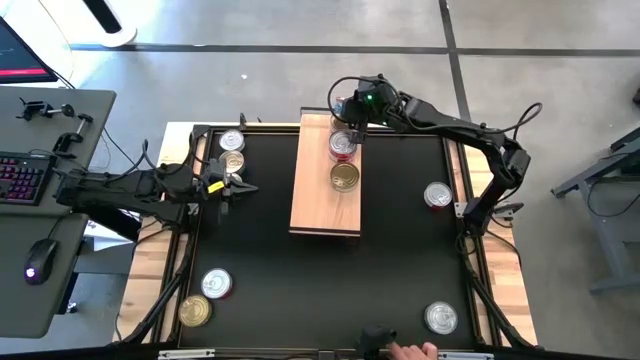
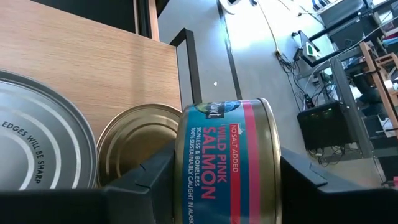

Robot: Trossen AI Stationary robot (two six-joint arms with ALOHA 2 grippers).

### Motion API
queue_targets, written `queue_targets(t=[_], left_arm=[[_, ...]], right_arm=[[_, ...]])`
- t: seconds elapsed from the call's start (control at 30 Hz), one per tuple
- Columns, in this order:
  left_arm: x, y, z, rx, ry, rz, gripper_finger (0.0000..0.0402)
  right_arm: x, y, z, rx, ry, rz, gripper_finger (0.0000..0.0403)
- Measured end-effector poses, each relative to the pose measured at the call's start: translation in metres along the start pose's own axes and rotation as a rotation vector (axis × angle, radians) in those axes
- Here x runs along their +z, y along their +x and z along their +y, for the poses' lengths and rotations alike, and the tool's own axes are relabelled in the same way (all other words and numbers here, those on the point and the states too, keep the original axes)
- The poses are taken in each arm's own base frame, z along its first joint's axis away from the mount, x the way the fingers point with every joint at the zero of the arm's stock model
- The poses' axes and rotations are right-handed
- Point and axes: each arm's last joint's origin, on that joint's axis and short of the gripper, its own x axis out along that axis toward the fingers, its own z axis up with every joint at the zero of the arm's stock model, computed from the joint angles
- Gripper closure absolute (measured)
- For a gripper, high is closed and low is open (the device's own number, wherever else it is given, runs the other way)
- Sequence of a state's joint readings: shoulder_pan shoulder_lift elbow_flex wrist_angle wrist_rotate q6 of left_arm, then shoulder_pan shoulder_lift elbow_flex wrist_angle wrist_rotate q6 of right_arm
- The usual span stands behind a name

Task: Stack canned seafood by type on shelf
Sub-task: Stack the blue-pink tuna can on top of the blue-pink tuna can on the shelf

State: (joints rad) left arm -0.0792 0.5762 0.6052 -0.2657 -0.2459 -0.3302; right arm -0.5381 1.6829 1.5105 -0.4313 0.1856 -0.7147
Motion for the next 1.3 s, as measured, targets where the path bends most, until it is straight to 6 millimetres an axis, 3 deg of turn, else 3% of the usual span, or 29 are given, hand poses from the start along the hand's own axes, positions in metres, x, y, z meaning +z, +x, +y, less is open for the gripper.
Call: queue_targets(t=[0.3, 1.3], left_arm=[[0.0000, 0.0000, 0.0000, 0.000, 0.000, 0.000, 0.0401], [-0.0026, -0.0001, 0.0009, 0.009, 0.018, 0.028, 0.0401]], right_arm=[[0.0009, -0.0001, 0.0008, 0.031, -0.025, -0.030, 0.0215], [0.0058, -0.0016, 0.0070, 0.040, -0.039, -0.036, 0.0111]])
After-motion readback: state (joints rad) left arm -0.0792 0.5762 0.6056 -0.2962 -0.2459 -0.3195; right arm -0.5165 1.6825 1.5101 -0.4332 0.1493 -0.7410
